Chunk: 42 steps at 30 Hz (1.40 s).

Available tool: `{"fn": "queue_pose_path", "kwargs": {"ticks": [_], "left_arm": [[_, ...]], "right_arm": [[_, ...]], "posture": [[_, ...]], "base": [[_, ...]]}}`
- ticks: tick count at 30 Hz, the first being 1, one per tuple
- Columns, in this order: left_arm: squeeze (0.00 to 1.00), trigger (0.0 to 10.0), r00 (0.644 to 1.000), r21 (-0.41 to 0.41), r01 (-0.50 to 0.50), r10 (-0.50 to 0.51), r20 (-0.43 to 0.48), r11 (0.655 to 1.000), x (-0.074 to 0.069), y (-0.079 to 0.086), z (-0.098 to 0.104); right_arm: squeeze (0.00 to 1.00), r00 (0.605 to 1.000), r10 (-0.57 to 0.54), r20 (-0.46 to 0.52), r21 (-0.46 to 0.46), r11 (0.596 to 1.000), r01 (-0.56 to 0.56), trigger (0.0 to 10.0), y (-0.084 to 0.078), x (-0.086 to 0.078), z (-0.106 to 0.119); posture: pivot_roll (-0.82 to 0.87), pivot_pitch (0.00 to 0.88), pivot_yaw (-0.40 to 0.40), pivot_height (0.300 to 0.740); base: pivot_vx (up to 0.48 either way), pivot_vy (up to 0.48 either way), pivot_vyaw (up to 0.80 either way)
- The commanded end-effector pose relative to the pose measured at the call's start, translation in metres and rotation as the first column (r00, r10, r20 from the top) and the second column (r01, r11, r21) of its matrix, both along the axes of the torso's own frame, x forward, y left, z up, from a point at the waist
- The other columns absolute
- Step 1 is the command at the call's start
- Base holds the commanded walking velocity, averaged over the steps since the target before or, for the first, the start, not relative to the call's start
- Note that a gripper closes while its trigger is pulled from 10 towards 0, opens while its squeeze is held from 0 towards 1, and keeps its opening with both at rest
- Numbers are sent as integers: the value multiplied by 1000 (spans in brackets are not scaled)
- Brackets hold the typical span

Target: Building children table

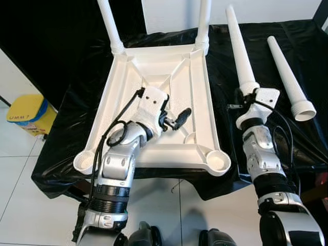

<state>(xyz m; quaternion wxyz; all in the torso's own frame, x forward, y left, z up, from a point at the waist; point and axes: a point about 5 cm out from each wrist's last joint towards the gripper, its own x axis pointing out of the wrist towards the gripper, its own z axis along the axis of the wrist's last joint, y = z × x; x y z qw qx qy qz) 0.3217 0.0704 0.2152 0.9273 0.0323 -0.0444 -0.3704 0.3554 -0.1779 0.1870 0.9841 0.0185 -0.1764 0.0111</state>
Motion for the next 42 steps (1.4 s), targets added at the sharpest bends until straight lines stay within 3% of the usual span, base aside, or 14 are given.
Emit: {"fn": "queue_pose_path", "kwargs": {"ticks": [1, 11, 12, 15, 17, 19, 23, 28, 31, 32, 33, 34, 37, 42], "left_arm": [[0, 10000, 990, -19, -138, 137, -18, 990, 6, 8, -1], [0, 10000, 963, -98, -268, 268, -19, 958, 21, 22, 10], [0, 10000, 956, -136, -295, 292, -37, 946, 27, 26, 14], [0, 10000, 955, -157, -297, 297, -27, 942, 29, 28, 16], [0, 10000, 955, -157, -297, 297, -27, 942, 29, 28, 16], [0, 10000, 958, -195, -286, 280, -59, 938, 32, 31, 15], [0, 10000, 955, -191, -298, 294, -52, 935, 34, 33, 14], [0, 10000, 956, -189, -293, 290, -44, 937, 36, 33, 13], [16, 10000, 971, -222, -240, 231, -63, 945, 38, 32, 12], [349, 10000, 974, -252, -224, 209, -85, 942, 39, 31, 12], [349, 10000, 974, -252, -224, 209, -85, 942, 39, 31, 12], [1000, 10000, 979, -280, -199, 176, -104, 939, 39, 31, 12], [1000, 10000, 992, -386, -100, 64, -105, 917, 38, 29, 22], [1000, 10000, 994, -461, -24, -29, -106, 887, 39, 27, 33]], "right_arm": [[0, 1000, 5, 19, -28, 1000, -4, 10000, 5, -1, 6], [0, 991, 57, 121, -102, 994, -45, 10000, 14, -5, 38], [0, 982, 68, 174, -132, 990, -45, 10000, 16, -9, 50], [0, 962, 75, 261, -125, 991, -44, 10000, 16, -16, 66], [0, 962, 75, 261, -125, 991, -44, 10000, 16, -16, 66], [0, 940, 80, 332, -94, 994, -51, 10000, 16, -23, 81], [0, 902, 83, 424, -107, 993, -41, 10000, 18, -31, 95], [0, 882, 101, 461, -115, 992, -54, 10000, 22, -37, 99], [0, 874, 180, 452, -128, 982, -136, 10000, 31, -44, 93], [0, 874, 209, 438, -128, 977, -170, 10000, 34, -47, 88], [0, 874, 209, 438, -128, 977, -170, 10000, 34, -47, 88], [0, 874, 236, 424, -126, 972, -201, 10000, 36, -50, 83], [0, 891, 276, 360, -123, 961, -248, 10000, 38, -54, 64], [0, 910, 301, 287, -115, 953, -279, 10000, 40, -58, 43]], "posture": [[-38, 61, 32, 740], [-59, 35, 38, 740], [-63, 21, 42, 740], [-67, 6, 47, 740], [-67, 6, 47, 740], [-73, 0, 50, 740], [-80, 0, 52, 740], [-83, 0, 52, 740], [-84, 0, 51, 740], [-83, 0, 50, 740], [-83, 0, 50, 740], [-83, 0, 51, 740], [-82, 0, 53, 740], [-80, 0, 55, 740]], "base": [[0, 0, 0], [0, 0, 0], [0, 0, 0], [0, 0, 0], [0, 0, 0], [0, 0, 0], [0, 0, 0], [0, 0, 0], [0, 0, 0], [0, 0, 0], [0, 0, 0], [0, 0, 0], [0, 0, 0], [0, 0, 0]]}}
